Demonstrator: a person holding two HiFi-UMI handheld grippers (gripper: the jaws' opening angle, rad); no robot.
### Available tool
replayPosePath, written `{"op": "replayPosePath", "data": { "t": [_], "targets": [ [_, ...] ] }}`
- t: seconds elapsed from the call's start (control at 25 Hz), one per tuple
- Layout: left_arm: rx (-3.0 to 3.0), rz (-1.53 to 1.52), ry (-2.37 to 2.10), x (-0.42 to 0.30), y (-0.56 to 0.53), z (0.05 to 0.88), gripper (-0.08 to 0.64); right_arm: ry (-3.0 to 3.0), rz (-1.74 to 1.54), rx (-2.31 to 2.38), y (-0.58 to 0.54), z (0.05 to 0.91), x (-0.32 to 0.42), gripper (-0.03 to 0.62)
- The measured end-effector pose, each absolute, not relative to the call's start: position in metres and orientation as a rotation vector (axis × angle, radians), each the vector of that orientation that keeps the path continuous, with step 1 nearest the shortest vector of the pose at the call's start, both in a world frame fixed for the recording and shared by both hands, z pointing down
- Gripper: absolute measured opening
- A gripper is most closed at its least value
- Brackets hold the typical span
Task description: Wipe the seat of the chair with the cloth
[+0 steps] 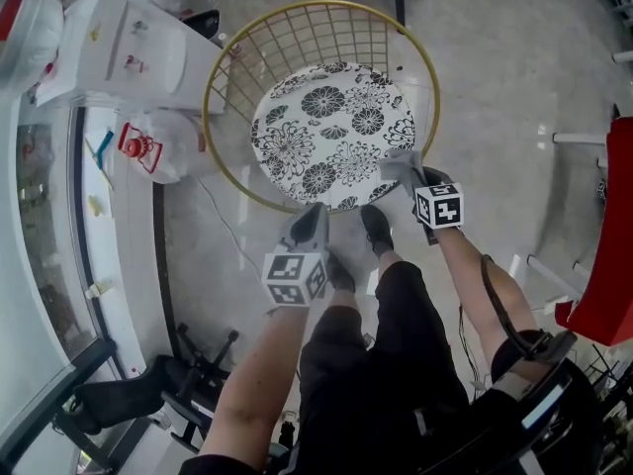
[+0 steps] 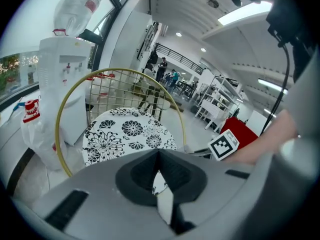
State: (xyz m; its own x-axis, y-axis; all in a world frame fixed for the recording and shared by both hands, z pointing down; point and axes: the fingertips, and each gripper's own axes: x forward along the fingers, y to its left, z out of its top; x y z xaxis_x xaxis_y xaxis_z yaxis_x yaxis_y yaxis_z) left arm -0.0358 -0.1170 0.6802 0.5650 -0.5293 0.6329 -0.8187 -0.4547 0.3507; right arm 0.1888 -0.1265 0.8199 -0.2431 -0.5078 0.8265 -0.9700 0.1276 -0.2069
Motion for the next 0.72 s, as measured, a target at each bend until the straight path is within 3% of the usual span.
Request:
{"op": "replayPosePath", "data": {
  "t": [0.2,0.48,0.72],
  "targets": [
    [2.136,0.568,-1.101,-0.052,-0.114,0.677,0.006,-1.94,0.958,1.378,-0.132,0.786,0.161,0.026],
    [2.038,0.546,-1.213,-0.101,-0.108,0.681,0.007,-2.251,0.977,1.148,-0.156,0.746,0.023,0.026],
    [1.95,0.534,-1.291,-0.136,-0.092,0.688,0.007,-2.324,1.092,0.966,-0.169,0.769,-0.079,0.026]
  ]
}}
